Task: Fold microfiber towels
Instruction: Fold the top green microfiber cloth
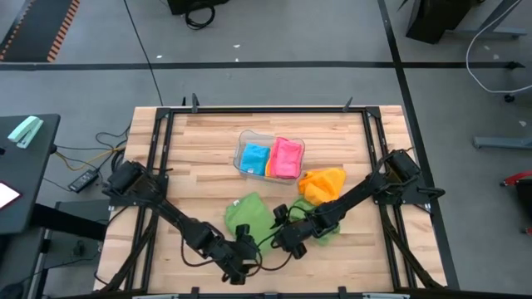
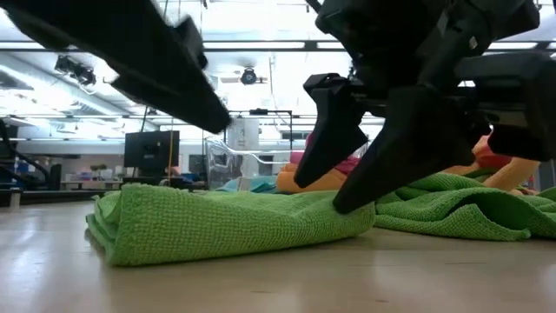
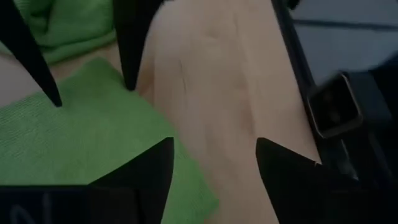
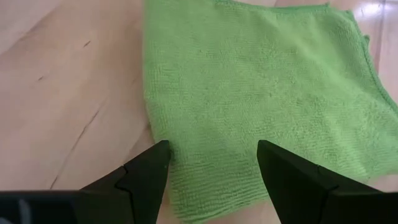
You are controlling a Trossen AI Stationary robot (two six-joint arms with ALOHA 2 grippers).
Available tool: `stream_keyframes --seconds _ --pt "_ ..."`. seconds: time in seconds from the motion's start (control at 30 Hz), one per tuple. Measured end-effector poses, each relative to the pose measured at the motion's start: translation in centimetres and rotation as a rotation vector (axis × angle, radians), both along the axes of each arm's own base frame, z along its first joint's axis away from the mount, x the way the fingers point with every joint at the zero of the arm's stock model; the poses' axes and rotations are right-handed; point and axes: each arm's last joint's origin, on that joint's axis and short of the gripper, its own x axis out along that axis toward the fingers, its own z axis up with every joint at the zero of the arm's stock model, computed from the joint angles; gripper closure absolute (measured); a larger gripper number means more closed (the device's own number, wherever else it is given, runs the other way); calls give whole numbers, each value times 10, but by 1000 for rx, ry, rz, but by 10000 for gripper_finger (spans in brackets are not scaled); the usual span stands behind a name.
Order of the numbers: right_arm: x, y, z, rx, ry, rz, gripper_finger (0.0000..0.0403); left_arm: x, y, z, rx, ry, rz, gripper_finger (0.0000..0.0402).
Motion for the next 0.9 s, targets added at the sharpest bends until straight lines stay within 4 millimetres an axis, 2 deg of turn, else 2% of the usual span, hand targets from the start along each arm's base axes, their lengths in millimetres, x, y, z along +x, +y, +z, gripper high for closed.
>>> stream_keyframes --seconds 0.13,0.27,0.4,0.6,0.9 --pt "-2 -4 4 -67 16 -26 150 7 -3 -1 24 -23 71 155" --pt "-1 -3 19 -77 -5 -56 150 20 -12 8 95 20 93 162" --pt "-3 -1 27 -51 -15 -68 150 31 -16 -1 187 133 98 177" --pt "-11 6 30 -49 7 -54 150 45 -21 -9 211 172 114 185" --pt "-18 19 28 -33 9 -37 150 44 -18 -32 237 266 132 147"
